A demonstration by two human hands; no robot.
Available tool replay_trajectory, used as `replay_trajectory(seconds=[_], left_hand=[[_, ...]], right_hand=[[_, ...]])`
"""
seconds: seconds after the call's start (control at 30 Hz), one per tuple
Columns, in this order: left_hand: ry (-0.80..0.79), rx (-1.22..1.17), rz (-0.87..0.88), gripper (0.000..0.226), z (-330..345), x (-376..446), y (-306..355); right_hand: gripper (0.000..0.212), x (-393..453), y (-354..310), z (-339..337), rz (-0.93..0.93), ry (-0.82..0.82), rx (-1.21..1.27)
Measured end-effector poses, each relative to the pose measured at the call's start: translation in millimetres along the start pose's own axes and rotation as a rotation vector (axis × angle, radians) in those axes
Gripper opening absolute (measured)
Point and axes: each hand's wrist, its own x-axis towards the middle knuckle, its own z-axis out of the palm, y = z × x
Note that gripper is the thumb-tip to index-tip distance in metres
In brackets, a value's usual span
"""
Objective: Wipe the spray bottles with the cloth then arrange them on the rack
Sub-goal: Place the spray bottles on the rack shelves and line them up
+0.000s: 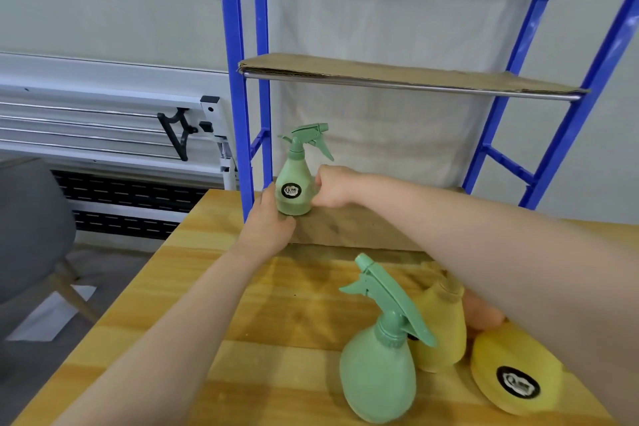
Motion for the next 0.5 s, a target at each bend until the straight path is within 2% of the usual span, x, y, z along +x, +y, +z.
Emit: replay_trajectory(seconds=[0.2, 0.33, 0.5], left_hand=[[-0.138, 0.044, 0.080, 0.045, -10, -41, -1], [-0.332, -0.012, 0.138, 0.042, -11, -69, -1], [-0.607, -0.034, 0.213, 0.040, -9, -111, -2]], right_hand=[[0.027, -62, 17, -6, -0.146, 0.164, -0.147], [0.020, -104, 33, -11, -0.139, 0.172, -0.103], [0.021, -158, 49, -12, -0.137, 0.271, -0.007]])
